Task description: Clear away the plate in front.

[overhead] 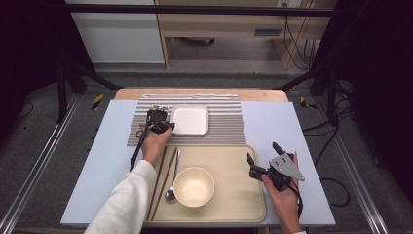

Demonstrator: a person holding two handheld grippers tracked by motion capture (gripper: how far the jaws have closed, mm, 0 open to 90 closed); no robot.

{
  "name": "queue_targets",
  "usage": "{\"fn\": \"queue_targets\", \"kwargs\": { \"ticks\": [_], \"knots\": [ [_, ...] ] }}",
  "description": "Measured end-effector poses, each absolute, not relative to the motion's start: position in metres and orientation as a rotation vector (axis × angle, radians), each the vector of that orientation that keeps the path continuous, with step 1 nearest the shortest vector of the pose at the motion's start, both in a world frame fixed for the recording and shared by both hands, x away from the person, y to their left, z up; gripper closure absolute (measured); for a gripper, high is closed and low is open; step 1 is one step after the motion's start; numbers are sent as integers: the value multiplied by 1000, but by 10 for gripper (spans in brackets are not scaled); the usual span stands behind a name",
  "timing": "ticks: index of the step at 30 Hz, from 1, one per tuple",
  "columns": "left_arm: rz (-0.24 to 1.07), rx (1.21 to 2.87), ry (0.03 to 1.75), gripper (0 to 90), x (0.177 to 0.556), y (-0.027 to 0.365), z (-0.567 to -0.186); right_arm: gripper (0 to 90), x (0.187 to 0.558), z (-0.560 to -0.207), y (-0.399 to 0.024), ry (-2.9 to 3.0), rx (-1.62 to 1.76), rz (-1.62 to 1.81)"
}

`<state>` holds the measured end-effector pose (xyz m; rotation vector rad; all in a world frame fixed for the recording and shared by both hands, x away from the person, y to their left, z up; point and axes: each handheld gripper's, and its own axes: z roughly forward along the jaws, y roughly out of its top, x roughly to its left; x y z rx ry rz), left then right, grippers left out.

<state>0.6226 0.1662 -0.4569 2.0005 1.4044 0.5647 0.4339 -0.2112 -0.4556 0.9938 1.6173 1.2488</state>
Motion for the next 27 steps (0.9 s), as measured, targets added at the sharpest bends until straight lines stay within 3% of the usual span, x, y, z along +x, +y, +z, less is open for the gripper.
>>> {"fn": "queue_targets", "kwargs": {
  "ticks": [27],
  "knots": [
    [551,1975,1497,794,629,162,-466,72,435,-457,-211,1626,1008,1235]
  ]
}}
